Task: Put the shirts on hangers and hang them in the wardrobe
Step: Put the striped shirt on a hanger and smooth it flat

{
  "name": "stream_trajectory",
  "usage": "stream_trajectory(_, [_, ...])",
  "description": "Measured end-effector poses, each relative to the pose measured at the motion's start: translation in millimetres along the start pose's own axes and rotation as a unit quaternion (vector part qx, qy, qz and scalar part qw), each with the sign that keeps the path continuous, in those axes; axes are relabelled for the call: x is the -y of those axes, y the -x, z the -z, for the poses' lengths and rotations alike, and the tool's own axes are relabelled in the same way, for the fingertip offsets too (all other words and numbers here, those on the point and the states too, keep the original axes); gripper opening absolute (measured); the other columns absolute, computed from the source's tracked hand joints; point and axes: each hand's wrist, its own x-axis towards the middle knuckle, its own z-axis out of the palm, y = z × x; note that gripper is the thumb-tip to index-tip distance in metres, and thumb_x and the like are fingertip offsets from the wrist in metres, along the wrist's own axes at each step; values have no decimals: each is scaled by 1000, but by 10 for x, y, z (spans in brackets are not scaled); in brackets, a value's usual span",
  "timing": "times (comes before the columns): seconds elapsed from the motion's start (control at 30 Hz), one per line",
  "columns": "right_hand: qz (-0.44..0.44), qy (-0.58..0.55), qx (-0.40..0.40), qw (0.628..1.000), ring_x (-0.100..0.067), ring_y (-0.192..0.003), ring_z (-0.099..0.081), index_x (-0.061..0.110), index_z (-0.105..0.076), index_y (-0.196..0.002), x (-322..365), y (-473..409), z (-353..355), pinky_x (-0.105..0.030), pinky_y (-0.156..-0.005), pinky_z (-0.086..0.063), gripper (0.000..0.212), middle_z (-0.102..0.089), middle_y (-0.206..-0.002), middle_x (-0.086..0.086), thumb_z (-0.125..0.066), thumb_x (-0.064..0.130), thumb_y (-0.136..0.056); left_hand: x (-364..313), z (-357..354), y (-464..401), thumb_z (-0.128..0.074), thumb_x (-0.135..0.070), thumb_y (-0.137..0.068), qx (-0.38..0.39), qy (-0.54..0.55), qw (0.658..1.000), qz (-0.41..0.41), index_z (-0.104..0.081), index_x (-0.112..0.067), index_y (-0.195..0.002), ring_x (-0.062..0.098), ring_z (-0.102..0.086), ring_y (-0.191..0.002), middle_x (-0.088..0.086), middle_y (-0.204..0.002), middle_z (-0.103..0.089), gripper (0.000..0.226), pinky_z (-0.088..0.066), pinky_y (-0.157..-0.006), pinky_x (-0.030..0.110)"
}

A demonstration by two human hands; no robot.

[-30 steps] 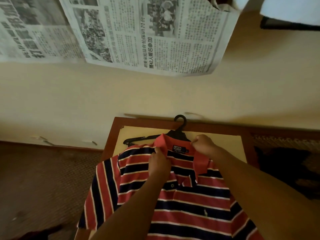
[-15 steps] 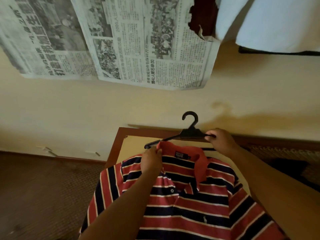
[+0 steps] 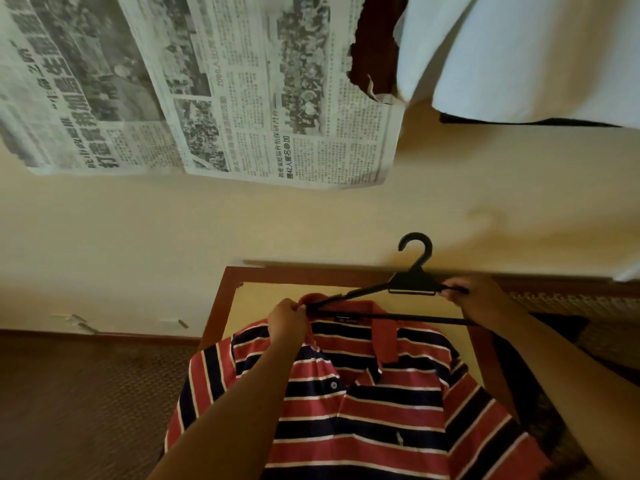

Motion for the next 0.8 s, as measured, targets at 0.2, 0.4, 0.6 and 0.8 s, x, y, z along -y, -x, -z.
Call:
stream_trajectory(0.2, [-3, 6, 83, 997, -12, -52, -41, 14, -63, -71, 299, -192, -432, -24, -51, -27, 23, -48, -58, 0, -58, 11, -94, -92, -45, 72, -46, -24, -99, 15, -6, 999, -36, -59, -17, -107, 9, -60, -71, -4, -83, -60, 17, -45, -55, 18])
stream_trajectory(0.4, [-17, -36, 125, 991, -23, -62, -50, 12, -59, -59, 535, -369, -1139, -27, -60, -37, 34, -55, -64, -9, -54, 1, -91, -151, -124, 110, -47, -24, -99, 40, 12, 996, -79, -59, -19, -101, 13, -62, -77, -3, -85, -64, 13, -55, -67, 28])
stream_trajectory(0.6, [-28, 89, 15, 996, -27, -105, -55, 17, -64, -115, 680, -267, -1443, -37, -86, -47, 23, -61, -115, -8, -50, 21, -97, -32, -192, 82, -47, -26, -99, 53, -85, 989, -106, -53, -18, -115, 10, -60, -80, -4, -90, -61, 20, -53, -69, 25])
stream_trajectory(0.8, [-67, 127, -50, 988, -20, -119, -51, 20, -44, -133, 568, 404, -1824, -34, -97, -46, 66, -49, -132, -1, -65, 56, -81, 193, -338, 184, -48, -29, -95, 76, -381, 855, -344, -35, -21, -139, 24, -23, -139, 3, -145, -34, 46, -16, -119, 41])
